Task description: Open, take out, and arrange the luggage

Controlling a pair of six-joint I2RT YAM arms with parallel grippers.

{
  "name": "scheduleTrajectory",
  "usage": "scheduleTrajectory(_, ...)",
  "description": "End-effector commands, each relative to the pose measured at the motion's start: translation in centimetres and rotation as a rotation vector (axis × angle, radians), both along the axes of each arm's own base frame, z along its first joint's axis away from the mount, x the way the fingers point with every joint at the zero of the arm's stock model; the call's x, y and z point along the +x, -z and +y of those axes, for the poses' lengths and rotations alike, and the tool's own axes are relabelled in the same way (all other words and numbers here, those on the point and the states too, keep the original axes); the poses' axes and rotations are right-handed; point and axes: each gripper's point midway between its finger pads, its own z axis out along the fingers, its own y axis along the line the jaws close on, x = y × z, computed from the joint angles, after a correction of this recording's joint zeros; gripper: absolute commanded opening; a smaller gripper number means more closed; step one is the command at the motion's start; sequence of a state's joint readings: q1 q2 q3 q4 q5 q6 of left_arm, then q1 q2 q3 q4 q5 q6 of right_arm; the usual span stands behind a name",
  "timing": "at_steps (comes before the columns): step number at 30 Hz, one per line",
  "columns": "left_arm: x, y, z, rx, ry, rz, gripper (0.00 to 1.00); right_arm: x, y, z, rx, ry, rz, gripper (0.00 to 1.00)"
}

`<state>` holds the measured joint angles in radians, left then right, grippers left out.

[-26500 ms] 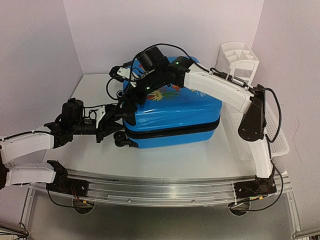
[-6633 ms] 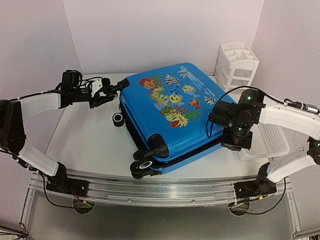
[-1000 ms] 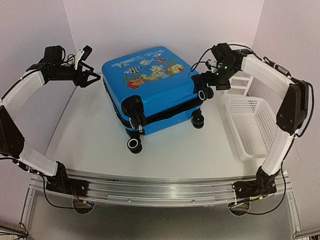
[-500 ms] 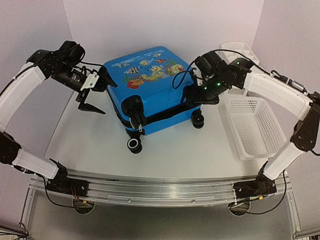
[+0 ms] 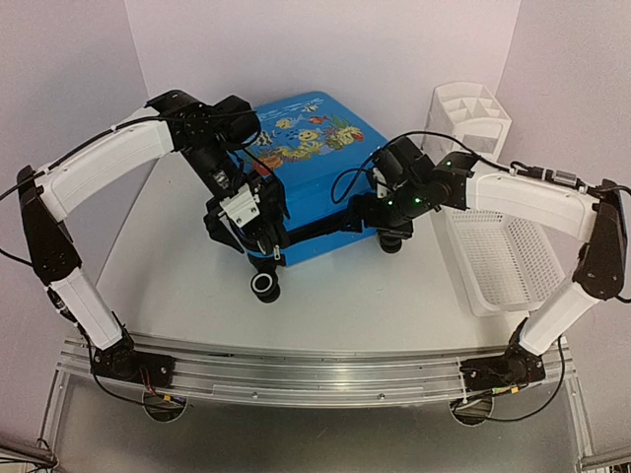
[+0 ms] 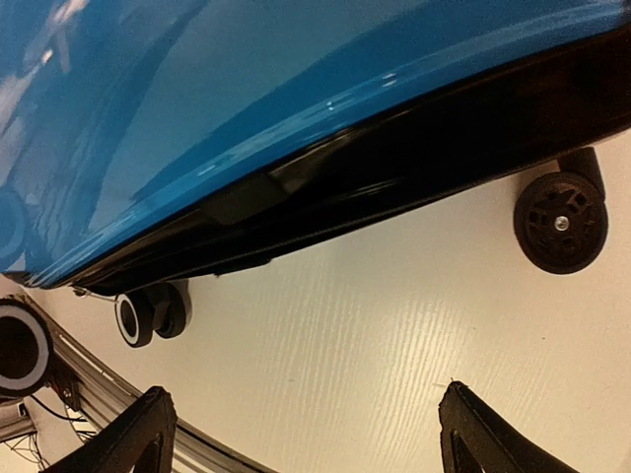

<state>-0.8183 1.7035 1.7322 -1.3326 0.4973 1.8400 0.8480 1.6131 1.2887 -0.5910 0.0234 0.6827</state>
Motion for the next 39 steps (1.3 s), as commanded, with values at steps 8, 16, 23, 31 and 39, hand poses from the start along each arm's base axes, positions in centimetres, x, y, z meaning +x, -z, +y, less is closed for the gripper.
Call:
scheduleTrajectory(8, 0.3, 2.2, 1.2, 0.249, 0.104, 0.024, 0.97, -0.2, -0.1, 2.1, 0.074, -0.019, -0.029, 0.85)
scheduleTrajectory(16, 0.1, 4.0, 2.0, 0.352, 0.123, 0.035, 0.89, -0.3, 0.9, 2.6, 0.076, -0.019, -0.022, 0.85)
scheduleTrajectory(23, 0.4, 5.7, 3.2, 0.418, 0.141, 0.005, 0.79, -0.4, 1.4, 3.3, 0.086, -0.023, -0.022, 0.85)
scheduleTrajectory(31, -0.5, 5.1, 3.4, 0.400, 0.139, 0.038, 0.27, -0.8, 0.6, 4.1, 0.141, -0.039, -0.046, 0.86)
scheduleTrajectory(39, -1.4, -0.1, 0.2, 0.111, -0.008, 0.031, 0.00, -2.8, -0.2, 5.0, 0.183, -0.084, -0.217, 0.88)
